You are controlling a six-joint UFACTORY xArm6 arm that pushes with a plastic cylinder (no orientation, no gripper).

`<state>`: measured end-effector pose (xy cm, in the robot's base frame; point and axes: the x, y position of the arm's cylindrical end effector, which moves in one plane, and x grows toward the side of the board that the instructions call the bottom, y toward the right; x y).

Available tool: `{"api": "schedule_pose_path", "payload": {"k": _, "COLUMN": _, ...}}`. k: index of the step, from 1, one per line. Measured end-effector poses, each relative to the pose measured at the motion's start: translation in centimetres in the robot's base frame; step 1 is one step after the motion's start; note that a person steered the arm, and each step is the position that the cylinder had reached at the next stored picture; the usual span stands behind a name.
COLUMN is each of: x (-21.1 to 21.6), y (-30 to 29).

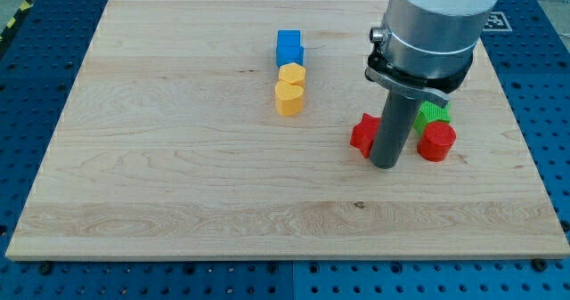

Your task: Slightly push the red star upwards

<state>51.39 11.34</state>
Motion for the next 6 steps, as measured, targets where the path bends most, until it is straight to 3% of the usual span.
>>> {"api": "schedule_pose_path", "payload": {"k": 2, "x": 1.2, "y": -1.4}}
{"api": "schedule_pose_path", "payload": {"k": 5, "x": -3.6, "y": 0.5}}
{"api": "schedule_pose_path", "payload": {"k": 6, "x": -1.4, "y": 0.4}}
